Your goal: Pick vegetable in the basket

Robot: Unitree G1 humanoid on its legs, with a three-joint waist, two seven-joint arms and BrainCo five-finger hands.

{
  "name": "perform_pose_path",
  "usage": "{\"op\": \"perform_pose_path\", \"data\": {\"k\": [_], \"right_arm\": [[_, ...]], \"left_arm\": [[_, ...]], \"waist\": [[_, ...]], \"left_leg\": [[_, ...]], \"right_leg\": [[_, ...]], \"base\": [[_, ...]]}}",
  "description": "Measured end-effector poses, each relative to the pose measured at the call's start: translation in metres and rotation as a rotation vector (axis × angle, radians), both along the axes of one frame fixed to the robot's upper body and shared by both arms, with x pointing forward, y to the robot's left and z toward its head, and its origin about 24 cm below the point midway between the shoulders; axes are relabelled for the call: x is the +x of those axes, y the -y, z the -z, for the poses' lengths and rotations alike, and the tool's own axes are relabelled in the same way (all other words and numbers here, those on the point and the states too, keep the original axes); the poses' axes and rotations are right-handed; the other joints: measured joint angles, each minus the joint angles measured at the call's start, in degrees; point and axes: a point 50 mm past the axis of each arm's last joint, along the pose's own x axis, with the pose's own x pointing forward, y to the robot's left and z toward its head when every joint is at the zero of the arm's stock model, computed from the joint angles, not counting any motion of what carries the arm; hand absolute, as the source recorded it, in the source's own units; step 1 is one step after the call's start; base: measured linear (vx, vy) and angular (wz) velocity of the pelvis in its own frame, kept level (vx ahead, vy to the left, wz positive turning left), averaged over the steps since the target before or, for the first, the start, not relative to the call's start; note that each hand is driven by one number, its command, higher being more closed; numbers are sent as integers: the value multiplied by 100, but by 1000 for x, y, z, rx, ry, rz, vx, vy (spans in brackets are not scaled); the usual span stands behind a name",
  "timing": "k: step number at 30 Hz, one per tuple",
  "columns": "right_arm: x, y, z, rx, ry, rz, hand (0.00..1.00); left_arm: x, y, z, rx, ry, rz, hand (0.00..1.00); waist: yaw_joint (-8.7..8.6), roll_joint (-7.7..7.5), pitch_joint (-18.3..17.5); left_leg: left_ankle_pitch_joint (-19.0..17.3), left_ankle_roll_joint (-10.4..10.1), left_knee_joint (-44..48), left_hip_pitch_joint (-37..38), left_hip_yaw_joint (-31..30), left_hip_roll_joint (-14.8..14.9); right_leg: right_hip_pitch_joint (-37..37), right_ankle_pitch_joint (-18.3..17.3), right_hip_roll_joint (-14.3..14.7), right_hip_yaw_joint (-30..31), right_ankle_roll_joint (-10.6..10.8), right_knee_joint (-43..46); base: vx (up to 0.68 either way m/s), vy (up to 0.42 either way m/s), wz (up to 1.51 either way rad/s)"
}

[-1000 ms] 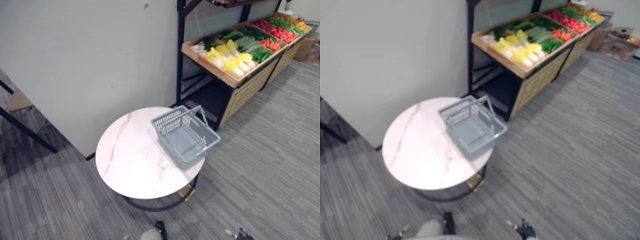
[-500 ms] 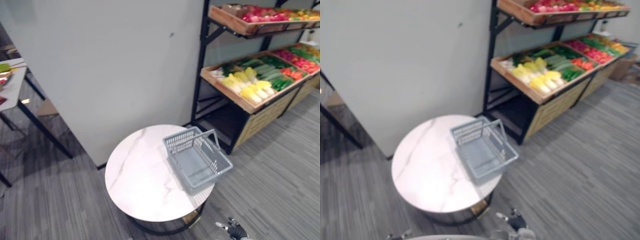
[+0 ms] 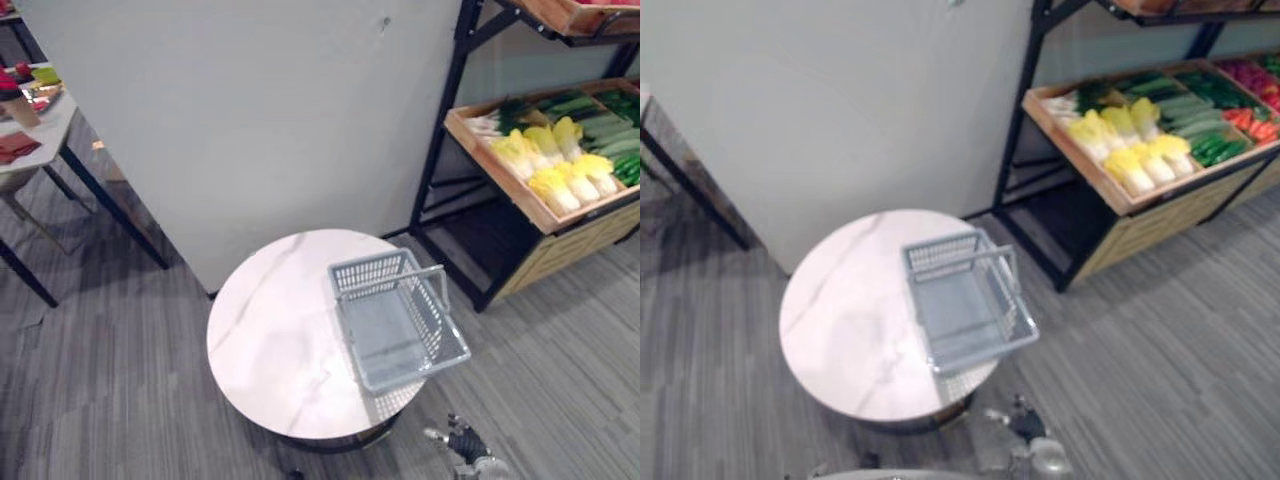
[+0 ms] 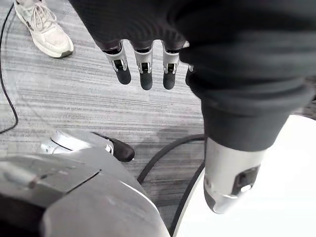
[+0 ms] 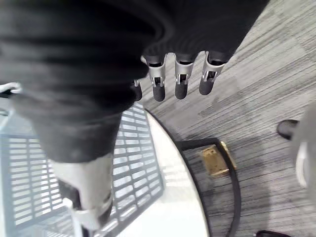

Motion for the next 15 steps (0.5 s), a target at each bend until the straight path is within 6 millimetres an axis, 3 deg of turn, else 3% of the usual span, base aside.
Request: {"op": "perform_pose_path", "data": {"k": [3,6,7,11,15], "right_arm": [[24,3,-27,-37,178,35,0],[52,6,-72,-137,426,28,0],[64,8,-99,-210,558,27,0],[77,21,-159,-419,828,89,0],[79,19,-189,-607,964,100,0]], "left_arm": [[3,2,0,16,-8,55,0],[5,2,-1,41,-15,106,0],[6,1,-1,52,-18,132,0],[9,0,-2,80,-27,197,0],[9,-3,-3,102,-36,245,0]], "waist": [[-16,80,-5],[-20,109,-18],[-31,115,-23],[-41,136,-39],[-77,119,-49]], "left_leg": [[155,47,-155,-39,149,-47],[207,50,-239,-66,174,-31],[207,50,-242,-87,190,-31],[207,50,-276,-146,332,-52],[206,51,-280,-140,356,-79]], "right_leg": [[-17,4,-38,-97,6,-46],[-78,27,-15,-107,4,-94],[-92,48,-13,-103,9,-111],[-65,172,-15,-114,38,-240],[-12,262,-29,-101,70,-354]], "base": [[7,37,22],[-5,6,2],[0,0,0],[-10,37,1],[-16,48,-2]]}}
